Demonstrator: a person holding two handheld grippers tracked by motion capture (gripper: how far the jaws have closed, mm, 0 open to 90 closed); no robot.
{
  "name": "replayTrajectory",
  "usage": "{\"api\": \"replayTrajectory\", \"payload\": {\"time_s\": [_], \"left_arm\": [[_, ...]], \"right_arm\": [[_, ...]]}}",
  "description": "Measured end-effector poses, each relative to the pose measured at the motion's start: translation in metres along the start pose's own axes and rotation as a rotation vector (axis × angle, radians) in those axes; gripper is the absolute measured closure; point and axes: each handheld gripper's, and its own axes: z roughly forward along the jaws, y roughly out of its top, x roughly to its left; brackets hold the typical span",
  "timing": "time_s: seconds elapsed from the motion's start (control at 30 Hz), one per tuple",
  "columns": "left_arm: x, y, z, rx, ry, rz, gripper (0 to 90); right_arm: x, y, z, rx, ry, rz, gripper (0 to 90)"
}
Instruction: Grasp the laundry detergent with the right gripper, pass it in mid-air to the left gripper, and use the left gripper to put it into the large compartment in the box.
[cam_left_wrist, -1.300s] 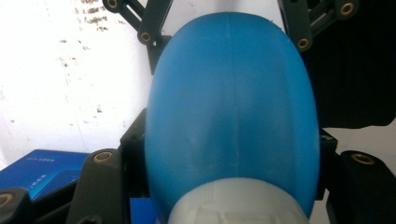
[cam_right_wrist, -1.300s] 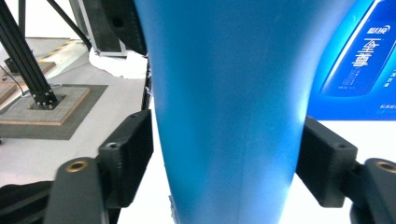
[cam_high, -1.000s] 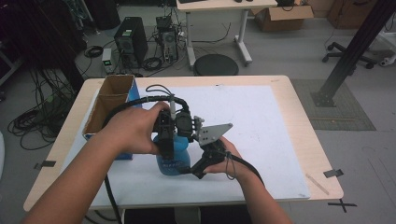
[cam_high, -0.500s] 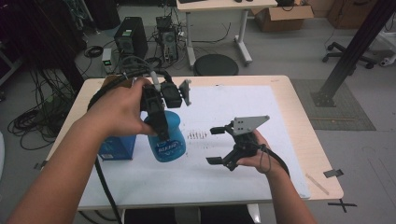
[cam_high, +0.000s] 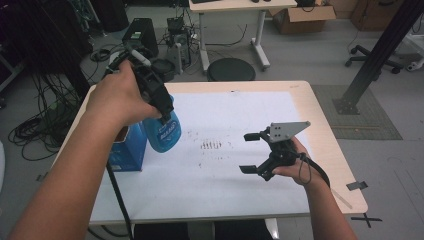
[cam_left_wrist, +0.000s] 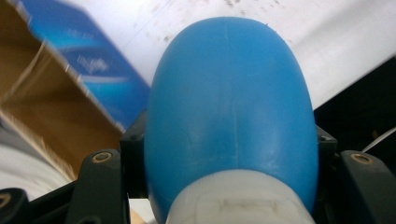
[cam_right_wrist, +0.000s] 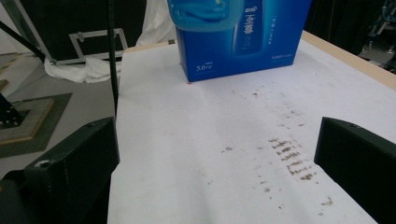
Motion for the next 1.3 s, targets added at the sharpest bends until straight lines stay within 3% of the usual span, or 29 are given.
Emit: {"api": "replayTrajectory", "payload": {"time_s": [0.27, 0.4, 0.6, 0.87, 1.3], "left_arm": [[0.022, -0.006, -0.012, 0.032, -0.011, -0.137, 38.5], [0.032, -0.010, -0.022, 0.027, -0.024, -0.202, 38.5], [0.050, -0.015, -0.037, 0.016, -0.007, -0.306, 38.5], [0.080, -0.024, -0.053, 0.034, -0.007, -0.403, 38.5], [0.126, -0.033, -0.054, 0.059, -0.012, -0.515, 38.5]], "right_arm": [[-0.006, 0.000, -0.006, 0.038, -0.022, 0.006, 0.1], [-0.009, 0.000, -0.009, 0.055, -0.038, 0.013, 0.1], [-0.013, 0.003, -0.013, 0.076, -0.053, 0.019, 0.2], [-0.020, 0.005, -0.018, 0.105, -0.073, 0.027, 0.3], [-0.037, 0.023, -0.036, 0.252, -0.145, 0.010, 1.1]]}}
